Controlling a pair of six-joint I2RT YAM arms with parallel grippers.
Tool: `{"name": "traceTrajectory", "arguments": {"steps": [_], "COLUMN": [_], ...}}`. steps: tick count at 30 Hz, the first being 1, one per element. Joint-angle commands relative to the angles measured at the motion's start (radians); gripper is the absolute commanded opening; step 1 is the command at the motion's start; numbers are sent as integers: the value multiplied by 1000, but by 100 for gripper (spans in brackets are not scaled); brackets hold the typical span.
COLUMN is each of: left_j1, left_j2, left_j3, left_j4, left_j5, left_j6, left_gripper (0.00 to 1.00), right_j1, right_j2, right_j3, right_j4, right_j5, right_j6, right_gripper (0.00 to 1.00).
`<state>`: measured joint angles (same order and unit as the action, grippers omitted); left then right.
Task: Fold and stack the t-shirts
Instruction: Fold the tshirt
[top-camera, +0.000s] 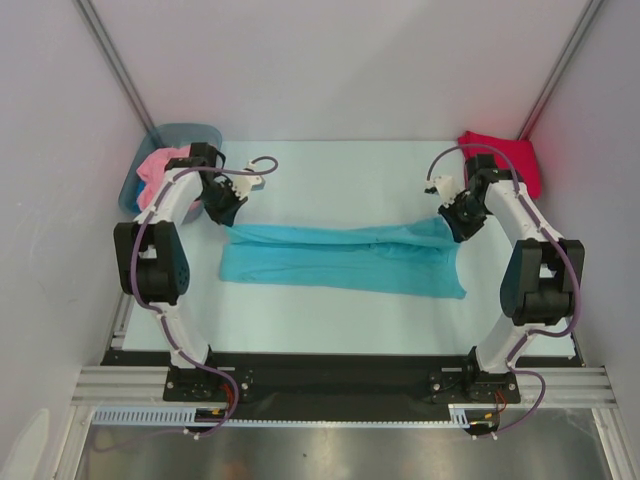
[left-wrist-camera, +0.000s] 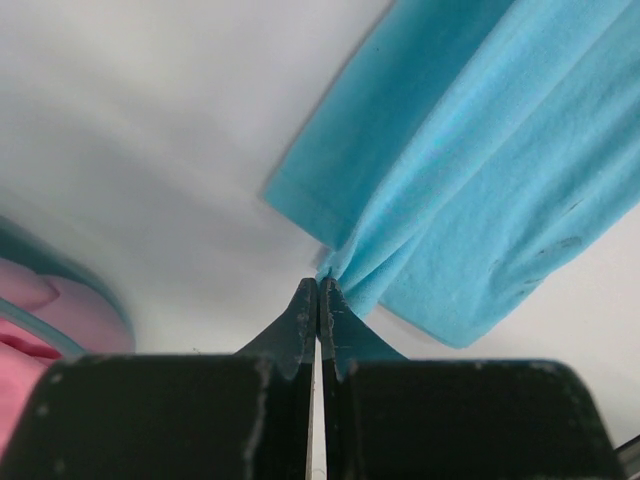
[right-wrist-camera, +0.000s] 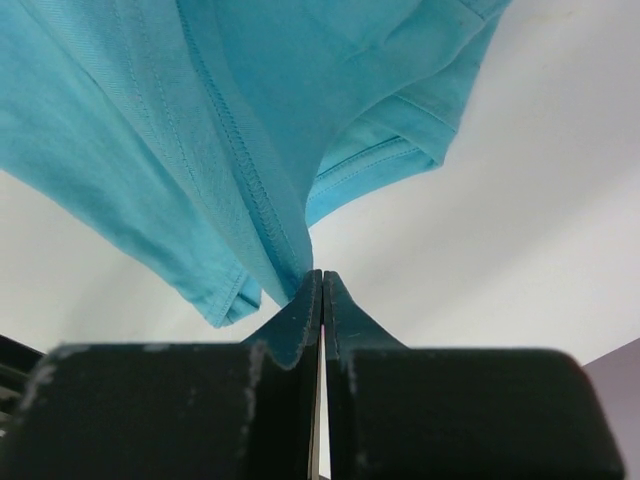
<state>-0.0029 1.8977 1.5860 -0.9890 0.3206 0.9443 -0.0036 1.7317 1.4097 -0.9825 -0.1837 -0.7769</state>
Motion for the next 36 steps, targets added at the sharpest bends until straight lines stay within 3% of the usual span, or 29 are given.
{"name": "traceTrajectory", "arguments": {"steps": [1,27,28,29,31,33,34,36], "left_j1": [-17,-49,-52,-55,-62,-63,-63,-63], "left_j2": [0,-11,-8,-5,6,14,15,15], "left_j3": [39,-66,-69,-76,-84,-92,-93,-101], "left_j4": [23,95,98,98,101,110,121,147], "left_j5": [-17,-136,-159,-176,-230,-259,-270,-316], "left_j6": [27,68,71,74,86,85,86,80], "left_gripper": [0,3,14,44,53,71,80,84], "right_j1": [26,37,39,42,44,36,33,28], "right_j2": [-50,-73,-70,-69,-73,-84,-86,-78], "right_j3": [5,-75,-75,-74,-77,-81,-81,-72], "right_j4": [-51,-127,-131,-136,-142,-143,-142,-143], "right_j5": [-2,38,38,39,43,44,46,46], "right_j6": [-36,-136,-137,-145,-151,-166,-168,-167], "right_gripper": [0,0,3,17,57,69,86,88]}}
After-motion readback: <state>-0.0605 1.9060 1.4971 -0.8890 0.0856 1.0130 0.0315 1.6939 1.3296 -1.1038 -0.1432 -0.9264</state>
